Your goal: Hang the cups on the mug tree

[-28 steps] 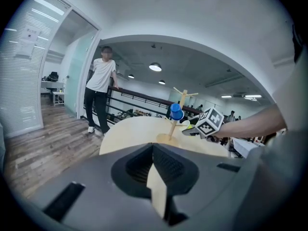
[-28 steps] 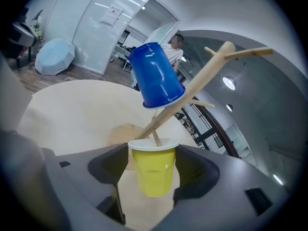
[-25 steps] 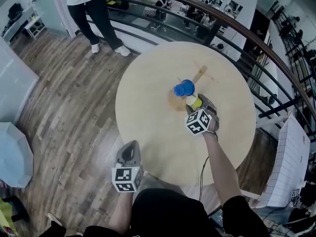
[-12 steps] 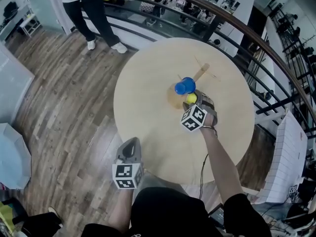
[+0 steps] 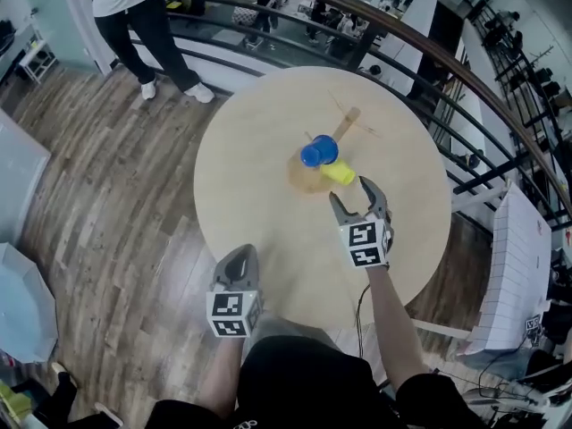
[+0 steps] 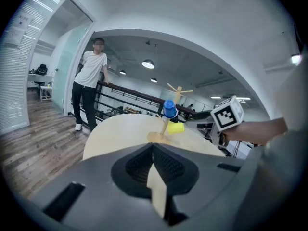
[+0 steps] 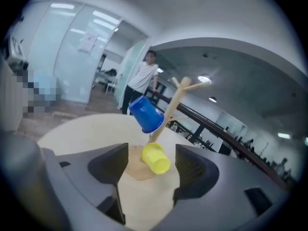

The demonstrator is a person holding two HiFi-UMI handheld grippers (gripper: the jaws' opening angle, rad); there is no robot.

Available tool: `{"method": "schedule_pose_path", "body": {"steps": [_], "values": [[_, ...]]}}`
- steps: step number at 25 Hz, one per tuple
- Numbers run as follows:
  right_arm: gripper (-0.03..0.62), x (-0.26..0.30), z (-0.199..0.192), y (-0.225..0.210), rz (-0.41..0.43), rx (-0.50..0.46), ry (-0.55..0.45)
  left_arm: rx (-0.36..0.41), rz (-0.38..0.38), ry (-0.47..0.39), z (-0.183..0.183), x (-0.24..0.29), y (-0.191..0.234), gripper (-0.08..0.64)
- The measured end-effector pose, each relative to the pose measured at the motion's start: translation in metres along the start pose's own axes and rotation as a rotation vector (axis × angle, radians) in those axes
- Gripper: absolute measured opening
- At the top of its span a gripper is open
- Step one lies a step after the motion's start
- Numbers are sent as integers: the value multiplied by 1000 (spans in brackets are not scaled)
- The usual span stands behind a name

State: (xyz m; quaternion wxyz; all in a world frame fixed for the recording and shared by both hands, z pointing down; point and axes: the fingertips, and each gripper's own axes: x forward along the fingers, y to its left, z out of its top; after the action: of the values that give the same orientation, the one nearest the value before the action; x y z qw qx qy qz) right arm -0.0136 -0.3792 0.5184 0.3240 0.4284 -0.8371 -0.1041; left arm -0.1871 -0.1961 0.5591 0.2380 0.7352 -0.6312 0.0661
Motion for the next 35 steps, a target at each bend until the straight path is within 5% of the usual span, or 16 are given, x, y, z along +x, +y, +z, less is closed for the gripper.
{"method": "schedule_pose_path", "body": {"steps": [4, 6, 7, 13, 35], "values": [[178, -83, 5, -13, -70, 396, -202, 24, -65, -3, 2, 5, -21, 12], [8, -117, 6, 1, -32, 563, -301, 39, -98, 0, 5, 9, -31, 12], [8, -128, 3, 14, -2, 607, -323, 47, -114, 1, 6, 11, -36, 12], [8, -146, -15, 52, -5, 640, -299, 133, -185, -37, 27, 4, -71, 12], [8, -170, -11, 59, -18, 655, -336, 183, -152, -101, 46, -19, -92, 12]]}}
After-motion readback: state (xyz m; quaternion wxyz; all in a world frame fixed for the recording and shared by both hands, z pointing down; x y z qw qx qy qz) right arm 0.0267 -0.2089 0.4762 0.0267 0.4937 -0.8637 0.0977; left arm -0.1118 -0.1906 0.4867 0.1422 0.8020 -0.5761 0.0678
